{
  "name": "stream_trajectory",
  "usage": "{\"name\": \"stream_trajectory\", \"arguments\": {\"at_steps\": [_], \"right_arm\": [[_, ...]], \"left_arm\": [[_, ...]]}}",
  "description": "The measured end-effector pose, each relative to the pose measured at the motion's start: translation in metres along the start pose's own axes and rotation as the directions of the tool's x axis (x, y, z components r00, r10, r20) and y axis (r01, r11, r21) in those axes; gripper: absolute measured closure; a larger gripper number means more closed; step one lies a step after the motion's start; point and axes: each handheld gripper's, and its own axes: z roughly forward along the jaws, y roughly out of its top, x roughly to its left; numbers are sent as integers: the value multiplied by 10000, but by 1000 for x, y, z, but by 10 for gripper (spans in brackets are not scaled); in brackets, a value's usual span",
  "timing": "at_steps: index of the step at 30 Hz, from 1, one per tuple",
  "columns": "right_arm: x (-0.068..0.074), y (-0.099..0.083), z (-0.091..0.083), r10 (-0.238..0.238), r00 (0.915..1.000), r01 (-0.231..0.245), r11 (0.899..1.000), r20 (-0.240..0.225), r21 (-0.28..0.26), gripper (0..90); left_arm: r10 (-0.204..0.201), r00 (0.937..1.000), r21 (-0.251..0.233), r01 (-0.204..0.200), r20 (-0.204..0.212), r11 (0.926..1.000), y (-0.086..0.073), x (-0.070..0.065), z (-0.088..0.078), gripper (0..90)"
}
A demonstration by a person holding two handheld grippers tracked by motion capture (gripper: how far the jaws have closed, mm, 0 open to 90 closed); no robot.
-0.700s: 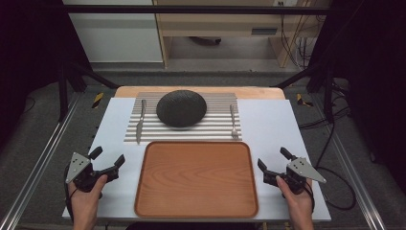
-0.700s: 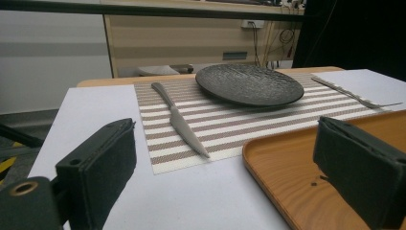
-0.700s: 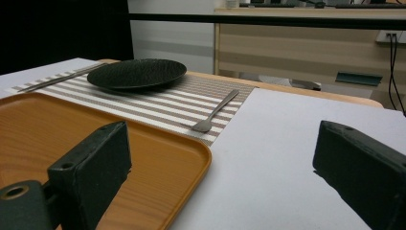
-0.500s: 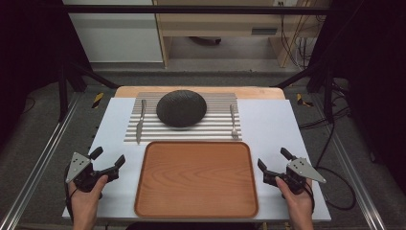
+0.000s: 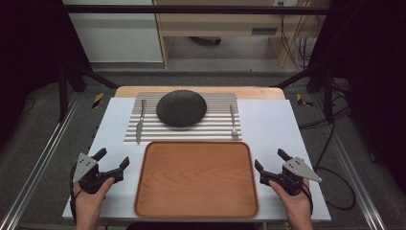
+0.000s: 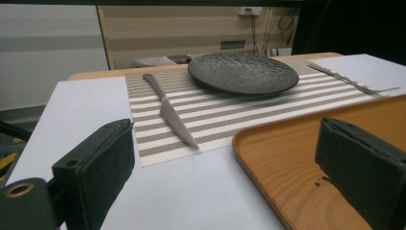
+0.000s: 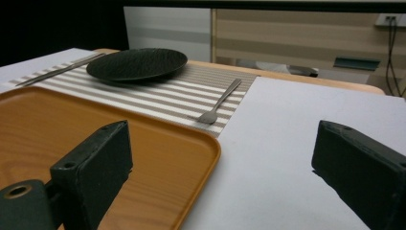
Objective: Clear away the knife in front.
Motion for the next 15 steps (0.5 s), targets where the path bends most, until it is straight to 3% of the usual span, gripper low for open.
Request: {"name": "stream_trajectory", "arguments": {"at_steps": [4, 8, 12, 15], "right_arm": [[0, 0, -4, -303, 9994, 306, 9992, -157, 252, 66], [-2, -5, -7, -260, 9996, 259, 9996, 65, 110, 64], [-1, -2, -8, 249, 9994, -247, 9997, 234, -79, 64], [0, -4, -7, 246, 9995, -247, 9997, 220, 59, 64]], "left_arm": [[64, 10000, 80, -64, 8, 9999, 4, -3, 5, 62], [132, 9999, 386, -131, -31, 9992, 8, -3, 17, 62], [84, 9999, 551, -88, 73, 9984, 18, -3, 32, 66], [62, 9998, 753, -77, 200, 9971, 27, -3, 44, 66]]}}
